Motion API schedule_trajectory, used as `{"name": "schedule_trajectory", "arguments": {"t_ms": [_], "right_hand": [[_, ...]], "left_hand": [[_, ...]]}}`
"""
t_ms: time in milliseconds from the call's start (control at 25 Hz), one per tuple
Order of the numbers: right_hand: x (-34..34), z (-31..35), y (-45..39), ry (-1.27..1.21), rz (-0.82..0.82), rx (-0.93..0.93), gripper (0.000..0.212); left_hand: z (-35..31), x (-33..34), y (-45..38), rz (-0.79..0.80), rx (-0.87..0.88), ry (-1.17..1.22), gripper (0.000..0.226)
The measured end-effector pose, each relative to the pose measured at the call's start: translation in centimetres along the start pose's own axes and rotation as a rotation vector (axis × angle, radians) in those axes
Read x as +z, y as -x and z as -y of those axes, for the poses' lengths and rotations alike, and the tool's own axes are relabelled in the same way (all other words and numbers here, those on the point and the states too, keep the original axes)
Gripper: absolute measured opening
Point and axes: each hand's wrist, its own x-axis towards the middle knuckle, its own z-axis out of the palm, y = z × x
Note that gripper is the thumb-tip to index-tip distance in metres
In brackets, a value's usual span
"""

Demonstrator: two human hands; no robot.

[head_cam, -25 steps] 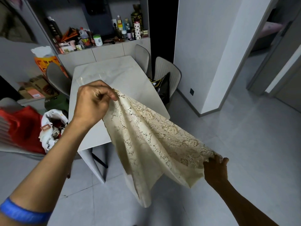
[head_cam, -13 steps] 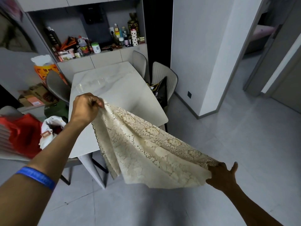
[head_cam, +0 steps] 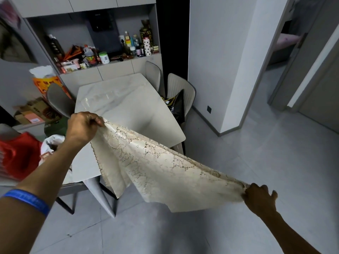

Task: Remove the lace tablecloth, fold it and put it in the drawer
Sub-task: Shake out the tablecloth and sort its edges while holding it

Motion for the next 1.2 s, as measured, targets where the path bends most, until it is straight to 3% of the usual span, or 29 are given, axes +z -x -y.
{"name": "schedule_trajectory", "arguments": {"t_ms": [280, 440, 560, 640, 720, 840, 960, 1080, 1200], "right_hand": [[-2.8, -1.5, -2.3, -0.599, -0.366, -0.058, 0.016], [-6.4, 0.2, -3.7, -1.162, -0.11, 0.036, 0.016], [-9.2, 2.1, -4.3, -1.196, -0.055, -0.164, 0.02], [-10.5, 2.2, -5.0, -1.335, -0.097, -0.149, 0.023], [-11.3, 1.9, -6.0, -1.496, -0.18, 0.021, 0.032], [-11.5, 2.6, -6.8, -1.405, -0.201, 0.122, 0.028], [-11.1, 2.5, -6.7, -1.409, -0.078, 0.067, 0.036], [-11.0, 1.6, -6.0, -1.377, 0.281, -0.144, 0.037], [-11.3, 1.0, -5.3, -1.448, 0.552, -0.149, 0.033]], "left_hand": [[4.6, -0.4, 2.1, 0.05, -0.149, -0.006, 0.028], [5.8, -0.2, 4.0, 0.082, -0.19, -0.057, 0.026], [6.8, -0.6, 5.6, 0.157, -0.177, -0.067, 0.037], [7.9, -1.5, 6.7, 0.2, -0.209, -0.043, 0.039], [9.1, -2.1, 7.5, 0.225, -0.242, -0.075, 0.04], [9.7, -1.7, 8.2, 0.261, -0.277, -0.117, 0.037], [9.5, -1.3, 9.2, 0.284, -0.3, 0.02, 0.021], [9.5, -1.4, 10.2, 0.427, -0.318, 0.13, 0.014], [9.2, -1.6, 10.4, 0.659, -0.351, 0.121, 0.021]]}}
